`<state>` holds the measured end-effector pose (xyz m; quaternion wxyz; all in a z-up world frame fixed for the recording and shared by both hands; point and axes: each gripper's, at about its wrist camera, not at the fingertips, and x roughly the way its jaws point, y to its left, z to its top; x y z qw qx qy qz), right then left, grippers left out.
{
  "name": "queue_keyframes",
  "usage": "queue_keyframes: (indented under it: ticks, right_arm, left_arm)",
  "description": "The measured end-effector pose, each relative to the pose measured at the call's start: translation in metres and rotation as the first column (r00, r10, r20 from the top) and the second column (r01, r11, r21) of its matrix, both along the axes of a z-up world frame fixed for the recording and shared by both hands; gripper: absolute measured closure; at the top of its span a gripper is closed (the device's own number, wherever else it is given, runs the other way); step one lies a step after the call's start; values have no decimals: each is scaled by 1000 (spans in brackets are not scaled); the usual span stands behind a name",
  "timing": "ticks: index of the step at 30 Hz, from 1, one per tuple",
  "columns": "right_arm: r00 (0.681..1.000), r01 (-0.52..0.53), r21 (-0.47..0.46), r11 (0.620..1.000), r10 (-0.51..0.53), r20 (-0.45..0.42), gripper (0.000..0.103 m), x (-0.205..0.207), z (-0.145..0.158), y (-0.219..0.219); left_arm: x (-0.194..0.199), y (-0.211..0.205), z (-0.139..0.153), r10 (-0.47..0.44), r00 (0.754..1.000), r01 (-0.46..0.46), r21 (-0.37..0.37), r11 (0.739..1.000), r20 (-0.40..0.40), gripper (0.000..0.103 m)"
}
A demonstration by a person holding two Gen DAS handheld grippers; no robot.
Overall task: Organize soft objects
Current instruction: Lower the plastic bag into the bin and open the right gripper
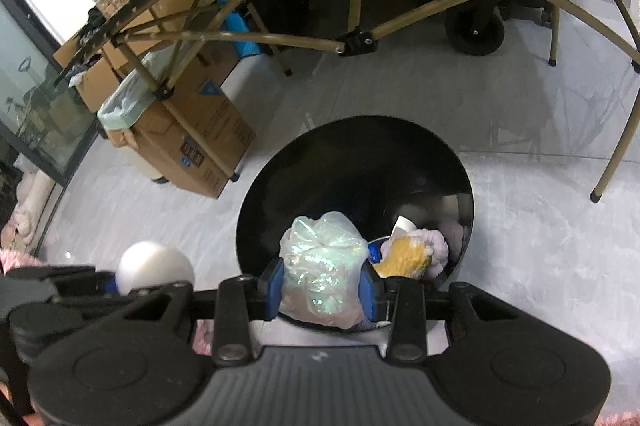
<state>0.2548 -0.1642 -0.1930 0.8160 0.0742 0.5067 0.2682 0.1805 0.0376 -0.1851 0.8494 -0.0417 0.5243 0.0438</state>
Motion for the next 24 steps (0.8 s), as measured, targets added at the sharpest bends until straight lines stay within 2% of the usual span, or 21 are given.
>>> queue_keyframes:
  ticks: [9, 14, 21, 24]
  right_arm:
    - [998, 28, -39, 999, -26, 54, 66, 8, -16, 5]
    - [997, 26, -59, 998, -22, 74, 66, 8, -19, 6]
    - [994, 34, -71, 997, -27, 104, 66, 10, -20, 9]
    - [992, 39, -71, 997, -30, 126, 61, 12, -20, 10]
  left_arm:
    - [20, 7, 10, 49, 997, -50, 11, 999, 52, 73]
    - [23, 11, 6, 61, 997, -62, 22, 998, 37, 73]
    - [28, 18, 8, 95, 994, -97, 33, 995, 55, 73]
    - [28, 17, 8, 87, 995, -89, 37, 995, 56, 73]
